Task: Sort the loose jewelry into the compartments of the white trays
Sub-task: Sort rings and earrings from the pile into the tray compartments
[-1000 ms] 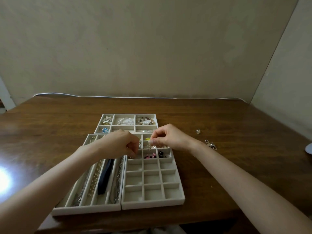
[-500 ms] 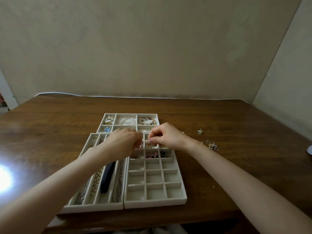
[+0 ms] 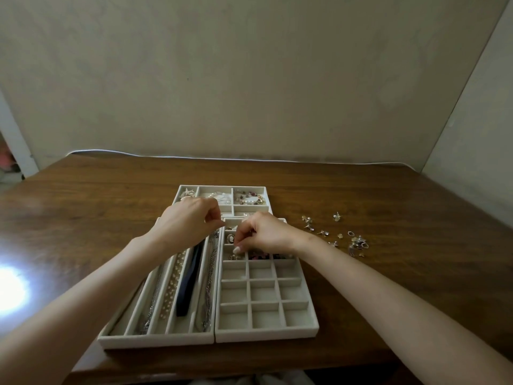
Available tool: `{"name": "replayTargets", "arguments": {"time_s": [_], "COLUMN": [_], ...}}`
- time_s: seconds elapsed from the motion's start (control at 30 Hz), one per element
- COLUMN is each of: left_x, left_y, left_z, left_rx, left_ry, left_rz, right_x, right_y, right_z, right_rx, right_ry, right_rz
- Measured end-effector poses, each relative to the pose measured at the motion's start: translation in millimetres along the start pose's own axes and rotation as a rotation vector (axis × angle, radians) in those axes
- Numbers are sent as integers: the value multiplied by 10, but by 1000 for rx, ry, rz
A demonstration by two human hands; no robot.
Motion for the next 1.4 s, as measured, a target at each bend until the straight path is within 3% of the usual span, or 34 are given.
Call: {"name": "replayTargets", "arguments": {"time_s": [0.3, 0.43, 0.8, 1.03, 1.4], "left_x": [5, 10, -10, 331, 398], "left_y": [14, 14, -27, -24, -79], "left_z": [-21, -27, -141, -409, -387], "left_rx": [23, 32, 71, 193, 148], "left_ry": [46, 43, 42, -93, -154], "left_rz": [-11, -14, -6, 283, 272], "right_x": [-62, -17, -284, -423, -543], "right_y": [0, 4, 191, 408, 583], "right_z": [209, 253, 76, -186, -349], "right_rx": [-1, -38, -56, -34, -41], "right_ry": [526, 608, 268, 132, 54], "right_rz": [-78, -104, -230, -301, -366]}}
Point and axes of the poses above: each hand's wrist, its own y-axis away from the middle knuckle, its own x-axis out of the palm, z = x × y, the point moved 8 cm from there along -y, towards the middle knuckle, and after that the axes turned 14 degrees about z, right-handed, at the moved point
